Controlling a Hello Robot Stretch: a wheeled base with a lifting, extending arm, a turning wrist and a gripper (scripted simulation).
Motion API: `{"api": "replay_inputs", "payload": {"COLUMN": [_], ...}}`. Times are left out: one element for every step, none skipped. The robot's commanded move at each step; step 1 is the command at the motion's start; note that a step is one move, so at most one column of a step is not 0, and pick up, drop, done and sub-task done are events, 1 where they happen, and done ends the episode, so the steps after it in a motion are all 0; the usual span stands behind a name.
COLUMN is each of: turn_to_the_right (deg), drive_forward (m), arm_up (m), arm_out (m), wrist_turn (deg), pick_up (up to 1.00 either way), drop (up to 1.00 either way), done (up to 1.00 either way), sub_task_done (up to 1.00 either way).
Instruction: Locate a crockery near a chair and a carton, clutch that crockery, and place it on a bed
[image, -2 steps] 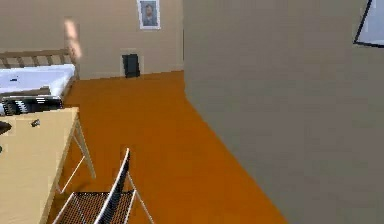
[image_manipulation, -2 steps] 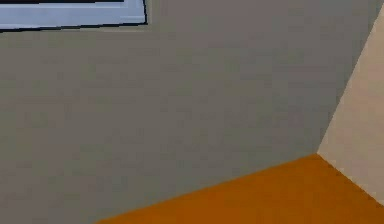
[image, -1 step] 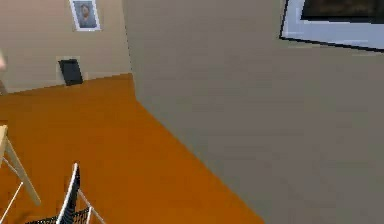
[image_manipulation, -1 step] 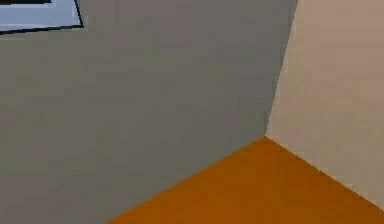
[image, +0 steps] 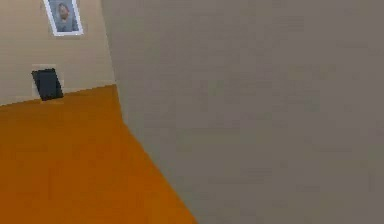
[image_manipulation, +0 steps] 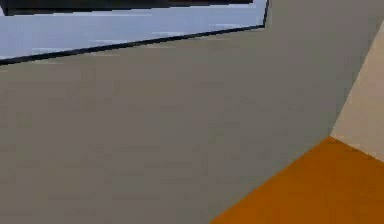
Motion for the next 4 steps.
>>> {"api": "replay_inputs", "payload": {"turn_to_the_right": [-30.0,0.0,0.0,0.0], "drive_forward": [0.00,1.00,1.00,0.80], "arm_up": [0.00,0.00,0.00,0.00], "arm_out": [0.00,0.00,0.00,0.00], "wrist_turn": [0.0,0.0,0.0,0.0], "pick_up": [0.00,0.00,0.00,0.00], "drop": [0.00,0.00,0.00,0.00], "done": [0.00,0.00,0.00,0.00], "sub_task_done": [0.00,0.00,0.00,0.00]}}
